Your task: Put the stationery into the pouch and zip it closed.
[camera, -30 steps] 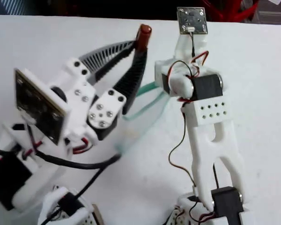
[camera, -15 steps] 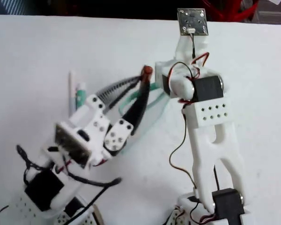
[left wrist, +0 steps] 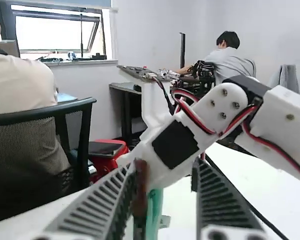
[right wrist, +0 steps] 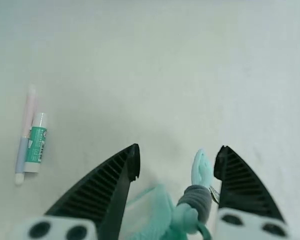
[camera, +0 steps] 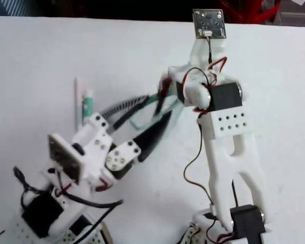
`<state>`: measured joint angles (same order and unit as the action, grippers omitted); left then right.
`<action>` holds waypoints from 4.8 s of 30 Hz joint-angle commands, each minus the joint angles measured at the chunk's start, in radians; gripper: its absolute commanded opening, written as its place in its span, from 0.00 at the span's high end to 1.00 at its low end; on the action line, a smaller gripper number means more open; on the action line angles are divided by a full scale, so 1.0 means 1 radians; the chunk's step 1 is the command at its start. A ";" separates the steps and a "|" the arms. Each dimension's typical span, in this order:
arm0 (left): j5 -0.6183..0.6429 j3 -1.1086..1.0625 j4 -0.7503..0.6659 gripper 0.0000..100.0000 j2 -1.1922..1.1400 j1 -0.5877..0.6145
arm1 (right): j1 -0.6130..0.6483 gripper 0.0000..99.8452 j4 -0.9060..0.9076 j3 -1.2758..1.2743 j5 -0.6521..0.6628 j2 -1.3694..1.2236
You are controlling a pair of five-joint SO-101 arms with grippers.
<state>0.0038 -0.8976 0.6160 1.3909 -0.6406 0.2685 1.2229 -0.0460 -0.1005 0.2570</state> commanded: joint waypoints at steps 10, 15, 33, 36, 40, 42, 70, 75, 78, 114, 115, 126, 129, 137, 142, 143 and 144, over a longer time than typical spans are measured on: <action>0.029 0.103 0.196 0.79 0.101 0.412 | -0.007 0.76 -0.021 -0.031 -0.006 -0.005; 0.028 0.048 0.198 0.79 -0.001 0.647 | -0.007 0.76 -0.019 -0.031 -0.006 -0.005; 0.032 0.566 0.334 0.79 -1.199 0.722 | -0.007 0.76 -0.018 -0.034 -0.006 -0.013; 0.064 0.694 0.370 0.81 -1.366 0.753 | -0.007 0.76 -0.018 -0.041 -0.006 -0.012; 0.087 0.844 0.376 0.82 -1.577 0.794 | -0.004 0.76 -0.024 -0.055 -0.006 -0.005; 0.087 0.908 0.376 0.82 -1.672 0.799 | -0.004 0.76 -0.024 -0.055 -0.006 -0.005; 0.083 1.830 0.957 0.97 -2.256 0.751 | -0.004 0.76 -0.024 -0.058 -0.006 -0.005; 0.080 2.199 1.177 0.97 -2.246 0.699 | -0.004 0.76 -0.024 -0.058 -0.006 -0.005; 0.081 2.234 1.177 0.97 -2.157 0.690 | -0.004 0.76 -0.019 -0.058 -0.006 -0.005; 0.080 0.319 -0.120 0.94 -0.312 0.162 | -0.005 0.76 -0.019 -0.061 -0.006 -0.015; 0.080 0.282 -0.155 0.93 -0.314 0.163 | -0.005 0.76 -0.019 -0.061 -0.006 -0.015; 0.080 0.046 -0.391 0.92 -0.418 0.163 | -0.007 0.76 -0.022 -0.061 -0.006 -0.015; 0.084 0.038 -0.361 0.92 -0.421 0.168 | -0.007 0.76 -0.024 -0.061 -0.006 -0.015; 0.084 0.038 -0.239 0.92 -0.217 0.088 | -0.007 0.76 -0.024 -0.061 -0.006 -0.015; 0.083 0.026 -0.236 0.92 -0.255 0.091 | -0.007 0.76 -0.021 -0.061 -0.006 -0.015; 0.083 0.025 -0.236 0.92 -0.268 0.091 | -0.007 0.76 -0.021 -0.061 -0.006 -0.015; 0.083 0.023 -0.236 0.92 -0.277 0.091 | -0.007 0.76 -0.021 -0.061 -0.006 -0.015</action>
<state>0.0790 -0.8623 0.3751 1.1607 -0.5332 0.2700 1.2029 -0.0568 -0.1005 0.2585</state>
